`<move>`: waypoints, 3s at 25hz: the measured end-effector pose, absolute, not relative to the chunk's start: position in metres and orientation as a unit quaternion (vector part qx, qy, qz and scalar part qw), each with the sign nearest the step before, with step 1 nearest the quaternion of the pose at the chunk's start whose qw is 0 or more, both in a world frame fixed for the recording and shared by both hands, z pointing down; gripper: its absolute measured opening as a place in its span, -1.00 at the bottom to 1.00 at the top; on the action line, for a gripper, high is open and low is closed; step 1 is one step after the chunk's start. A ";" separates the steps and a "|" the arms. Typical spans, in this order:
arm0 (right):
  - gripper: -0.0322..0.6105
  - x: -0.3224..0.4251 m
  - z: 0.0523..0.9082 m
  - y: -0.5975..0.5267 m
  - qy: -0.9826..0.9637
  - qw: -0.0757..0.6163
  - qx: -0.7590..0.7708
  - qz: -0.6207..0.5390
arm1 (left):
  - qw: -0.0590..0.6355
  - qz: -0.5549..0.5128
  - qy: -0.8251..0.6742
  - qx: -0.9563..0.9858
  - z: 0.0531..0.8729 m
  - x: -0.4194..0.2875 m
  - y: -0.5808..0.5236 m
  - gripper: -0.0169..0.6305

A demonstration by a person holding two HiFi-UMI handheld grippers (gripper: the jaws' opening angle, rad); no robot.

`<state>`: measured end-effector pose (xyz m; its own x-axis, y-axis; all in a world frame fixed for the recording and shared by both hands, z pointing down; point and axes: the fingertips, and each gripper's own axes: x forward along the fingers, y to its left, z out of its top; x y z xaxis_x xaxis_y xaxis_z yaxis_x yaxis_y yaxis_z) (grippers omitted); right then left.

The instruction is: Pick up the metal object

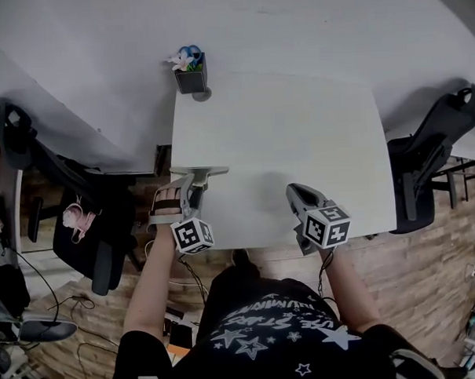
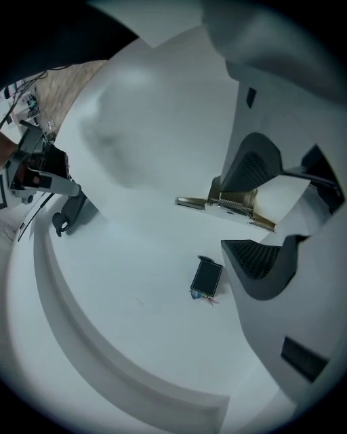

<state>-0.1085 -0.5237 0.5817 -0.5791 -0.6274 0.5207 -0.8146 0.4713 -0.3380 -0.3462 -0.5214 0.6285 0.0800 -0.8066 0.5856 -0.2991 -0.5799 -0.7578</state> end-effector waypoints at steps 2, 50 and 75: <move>-0.74 -0.107 0.583 -0.524 -0.839 0.164 0.433 0.287 | 0.238 -0.556 0.395 -0.692 0.630 -0.347 -0.525 -0.29; -0.75 -0.007 0.523 -0.399 -0.874 0.120 0.401 0.247 | 0.073 -0.403 0.573 -0.710 0.511 -0.230 -0.388 -0.88; -0.75 0.120 0.521 -0.170 -0.893 0.132 0.372 0.215 | -0.072 -0.279 0.616 -0.733 0.515 -0.079 -0.125 -0.88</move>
